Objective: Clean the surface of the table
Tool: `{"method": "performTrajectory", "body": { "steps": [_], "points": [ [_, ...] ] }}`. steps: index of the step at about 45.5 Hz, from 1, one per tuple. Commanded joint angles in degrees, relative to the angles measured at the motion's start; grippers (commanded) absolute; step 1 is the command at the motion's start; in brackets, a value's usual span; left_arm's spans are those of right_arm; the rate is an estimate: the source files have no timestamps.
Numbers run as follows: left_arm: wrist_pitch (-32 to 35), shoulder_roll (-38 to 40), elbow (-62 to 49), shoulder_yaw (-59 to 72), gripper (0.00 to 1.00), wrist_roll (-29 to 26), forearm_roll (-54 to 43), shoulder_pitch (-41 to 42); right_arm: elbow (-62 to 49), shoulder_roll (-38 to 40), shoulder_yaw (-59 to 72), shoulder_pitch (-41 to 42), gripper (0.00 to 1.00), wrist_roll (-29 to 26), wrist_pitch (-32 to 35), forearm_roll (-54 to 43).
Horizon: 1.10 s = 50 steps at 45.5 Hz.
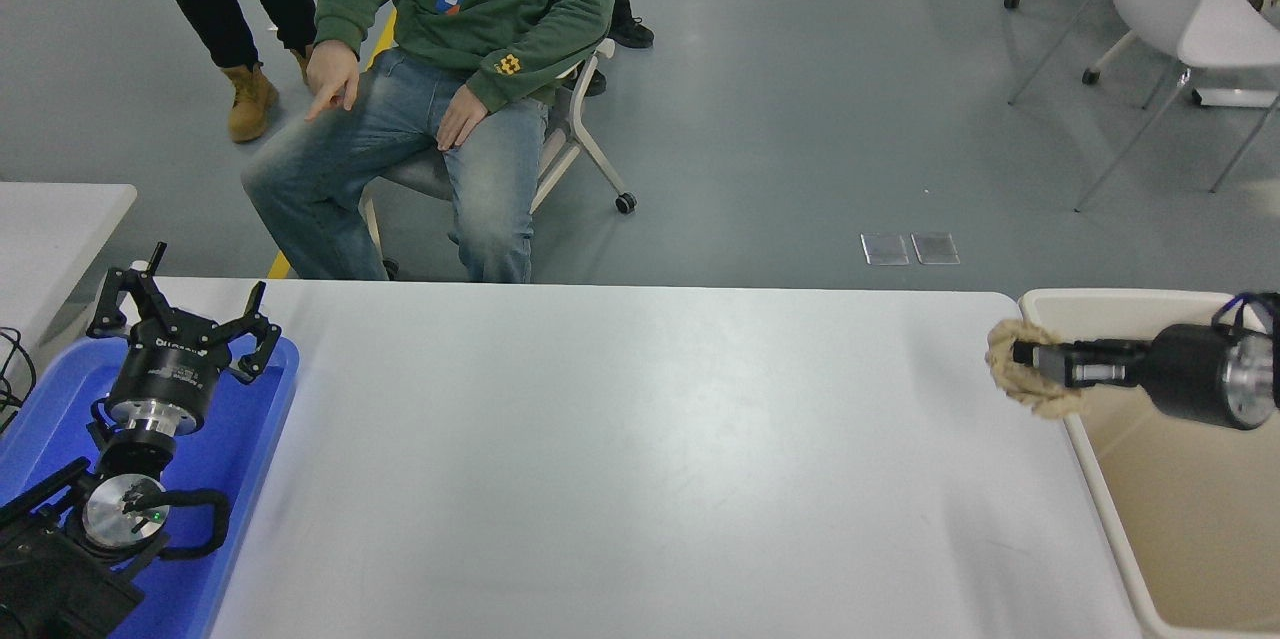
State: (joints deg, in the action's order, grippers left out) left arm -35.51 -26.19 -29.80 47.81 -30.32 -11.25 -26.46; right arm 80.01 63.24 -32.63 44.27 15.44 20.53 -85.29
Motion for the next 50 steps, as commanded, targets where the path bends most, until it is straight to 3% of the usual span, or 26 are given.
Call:
{"method": "performTrajectory", "body": {
  "steps": [1, 50],
  "points": [
    [0.0, 0.0, 0.0, 0.0, 1.00, 0.0, 0.0, 0.0, 0.1, 1.2, -0.7, 4.9, 0.00, -0.1, 2.7, 3.0],
    [0.0, 0.0, 0.0, 0.0, 1.00, 0.0, 0.0, 0.0, -1.3, 1.5, -0.5, 5.7, 0.00, -0.4, 3.6, 3.0]
  ]
}}
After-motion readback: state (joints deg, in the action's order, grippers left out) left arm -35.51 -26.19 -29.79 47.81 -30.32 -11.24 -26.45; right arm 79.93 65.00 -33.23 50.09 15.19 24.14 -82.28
